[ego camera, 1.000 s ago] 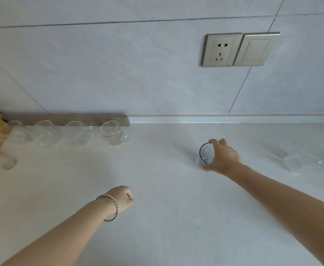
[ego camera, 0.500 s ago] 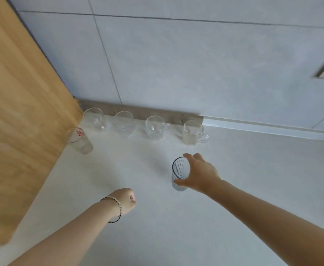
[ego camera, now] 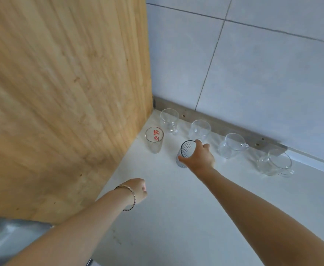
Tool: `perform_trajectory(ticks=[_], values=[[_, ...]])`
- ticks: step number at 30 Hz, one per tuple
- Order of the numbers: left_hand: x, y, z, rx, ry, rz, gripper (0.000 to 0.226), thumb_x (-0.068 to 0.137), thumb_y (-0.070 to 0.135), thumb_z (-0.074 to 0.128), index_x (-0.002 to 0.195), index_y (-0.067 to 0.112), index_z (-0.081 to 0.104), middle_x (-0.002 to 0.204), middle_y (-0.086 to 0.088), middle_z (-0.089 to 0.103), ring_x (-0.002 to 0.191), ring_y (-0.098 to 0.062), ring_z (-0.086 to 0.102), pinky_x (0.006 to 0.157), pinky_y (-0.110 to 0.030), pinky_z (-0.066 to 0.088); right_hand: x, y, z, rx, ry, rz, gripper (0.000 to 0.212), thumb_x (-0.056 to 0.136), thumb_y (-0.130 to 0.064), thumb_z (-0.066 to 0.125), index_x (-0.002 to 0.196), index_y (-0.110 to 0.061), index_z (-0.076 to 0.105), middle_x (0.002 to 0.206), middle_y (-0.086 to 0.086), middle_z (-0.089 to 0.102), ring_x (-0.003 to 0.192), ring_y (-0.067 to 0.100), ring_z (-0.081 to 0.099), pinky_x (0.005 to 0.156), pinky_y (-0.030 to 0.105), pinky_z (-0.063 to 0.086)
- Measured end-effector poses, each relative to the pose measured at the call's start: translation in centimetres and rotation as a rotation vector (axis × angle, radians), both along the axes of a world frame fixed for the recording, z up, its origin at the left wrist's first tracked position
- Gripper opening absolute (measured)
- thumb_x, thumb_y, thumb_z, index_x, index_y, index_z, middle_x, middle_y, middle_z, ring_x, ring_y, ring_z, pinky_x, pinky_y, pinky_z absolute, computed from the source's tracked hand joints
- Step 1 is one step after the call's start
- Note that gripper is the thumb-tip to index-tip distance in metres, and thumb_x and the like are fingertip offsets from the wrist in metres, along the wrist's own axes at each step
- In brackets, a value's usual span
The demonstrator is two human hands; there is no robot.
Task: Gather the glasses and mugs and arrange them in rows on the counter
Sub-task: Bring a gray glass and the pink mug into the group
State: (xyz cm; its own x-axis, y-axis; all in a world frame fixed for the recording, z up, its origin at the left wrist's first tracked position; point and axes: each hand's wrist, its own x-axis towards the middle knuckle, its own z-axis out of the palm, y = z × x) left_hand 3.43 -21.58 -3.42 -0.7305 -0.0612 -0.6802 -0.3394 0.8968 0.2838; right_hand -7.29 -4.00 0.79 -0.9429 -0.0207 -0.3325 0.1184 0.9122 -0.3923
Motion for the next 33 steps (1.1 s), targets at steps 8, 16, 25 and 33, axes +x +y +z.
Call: perform_trajectory(ticks=[8, 16, 25, 33], values=[[-1.0, -0.3, -1.0, 0.033, 0.012, -0.015, 0.040, 0.084, 0.011, 0.041, 0.054, 0.029, 0.023, 0.061, 0.007, 0.021, 0.052, -0.007, 0.018, 0.050, -0.022, 0.011, -1.2, -0.6, -1.2, 0.035, -0.015, -0.029, 0.088, 0.075, -0.050, 0.070, 0.143, -0.014, 0.027, 0.132, 0.012, 0.042, 0.119, 0.032, 0.052, 0.093, 0.039, 0.048], [-2.6, 4.9, -0.9, 0.037, 0.034, -0.181, 0.040, 0.085, 0.012, 0.042, 0.054, 0.029, 0.023, 0.082, -0.002, 0.035, 0.075, -0.017, 0.032, 0.050, -0.022, 0.013, 4.1, 5.7, -1.9, -0.008, -0.254, -0.025, 0.079, 0.088, -0.051, 0.055, 0.147, -0.011, 0.020, 0.133, 0.011, 0.051, 0.122, 0.028, 0.053, 0.097, 0.038, 0.045], [-3.2, 20.2, 0.8, 0.063, 0.046, -0.502, 0.019, 0.089, 0.015, 0.043, 0.071, 0.022, 0.042, 0.079, 0.004, 0.041, 0.079, -0.017, 0.041, 0.064, -0.022, 0.033, 13.1, 24.5, -0.6, 0.093, -0.458, -0.182, 0.045, 0.093, -0.035, 0.048, 0.132, -0.013, 0.048, 0.136, 0.004, 0.052, 0.124, 0.022, 0.051, 0.098, 0.031, 0.041], [0.3, 39.8, 2.3, 0.050, 0.129, -0.704, 0.007, 0.090, 0.020, 0.045, 0.086, 0.024, 0.048, 0.121, -0.002, 0.060, 0.112, -0.019, 0.056, 0.093, -0.023, 0.043, 22.6, 45.6, 1.3, 0.087, -0.369, -0.446, 0.042, 0.094, -0.035, 0.048, 0.131, -0.015, 0.049, 0.138, 0.002, 0.050, 0.128, 0.021, 0.047, 0.101, 0.027, 0.038]])
